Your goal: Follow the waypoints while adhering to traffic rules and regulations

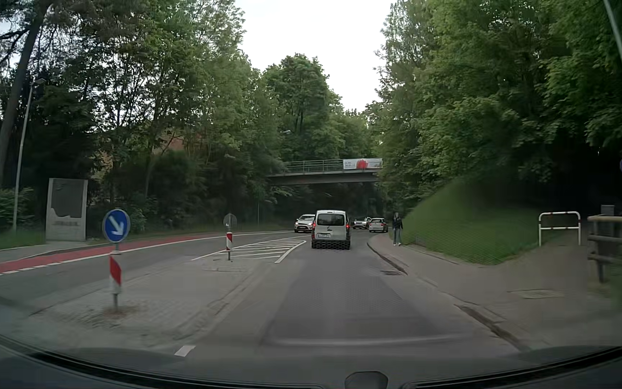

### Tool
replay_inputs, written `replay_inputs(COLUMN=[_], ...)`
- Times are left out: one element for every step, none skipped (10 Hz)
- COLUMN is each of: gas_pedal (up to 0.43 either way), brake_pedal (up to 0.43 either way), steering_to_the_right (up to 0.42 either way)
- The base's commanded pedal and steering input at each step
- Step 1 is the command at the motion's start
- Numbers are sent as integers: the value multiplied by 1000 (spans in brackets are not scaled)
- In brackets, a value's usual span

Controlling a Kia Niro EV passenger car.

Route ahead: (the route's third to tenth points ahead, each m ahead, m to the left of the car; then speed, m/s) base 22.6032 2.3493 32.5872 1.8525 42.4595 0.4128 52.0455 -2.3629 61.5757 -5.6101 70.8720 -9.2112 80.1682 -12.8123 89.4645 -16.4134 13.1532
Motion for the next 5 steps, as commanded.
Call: replay_inputs(gas_pedal=[197,197,189,177,157], brake_pedal=[0,0,0,0,0], steering_to_the_right=[-11,-9,-8,-7,-6])
